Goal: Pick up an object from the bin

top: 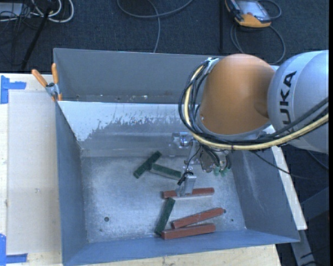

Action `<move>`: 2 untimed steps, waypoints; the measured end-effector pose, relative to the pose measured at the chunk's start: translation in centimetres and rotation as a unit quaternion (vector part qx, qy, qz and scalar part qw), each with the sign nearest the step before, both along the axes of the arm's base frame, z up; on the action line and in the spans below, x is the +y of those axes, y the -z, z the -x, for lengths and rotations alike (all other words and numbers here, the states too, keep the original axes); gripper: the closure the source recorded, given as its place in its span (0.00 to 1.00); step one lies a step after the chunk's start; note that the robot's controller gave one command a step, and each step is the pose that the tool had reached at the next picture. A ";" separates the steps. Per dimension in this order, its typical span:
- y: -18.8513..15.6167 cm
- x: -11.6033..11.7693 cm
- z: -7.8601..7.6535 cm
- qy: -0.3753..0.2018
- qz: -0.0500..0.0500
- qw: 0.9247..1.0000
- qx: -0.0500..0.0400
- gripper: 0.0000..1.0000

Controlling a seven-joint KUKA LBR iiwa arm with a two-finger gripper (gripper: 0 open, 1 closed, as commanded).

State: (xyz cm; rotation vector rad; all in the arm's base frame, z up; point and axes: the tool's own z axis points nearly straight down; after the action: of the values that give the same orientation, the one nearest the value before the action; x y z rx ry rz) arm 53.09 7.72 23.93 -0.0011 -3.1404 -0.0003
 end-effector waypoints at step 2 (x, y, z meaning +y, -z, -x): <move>14.8 -7.7 0.4 -0.198 0.000 0.980 -0.001 0.00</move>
Offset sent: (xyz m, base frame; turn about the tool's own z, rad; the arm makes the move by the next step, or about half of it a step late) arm -0.0068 -0.0908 -0.1693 -0.4373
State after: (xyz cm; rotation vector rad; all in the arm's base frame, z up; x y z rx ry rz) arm 52.73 0.04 9.14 0.6226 -3.0807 -0.0002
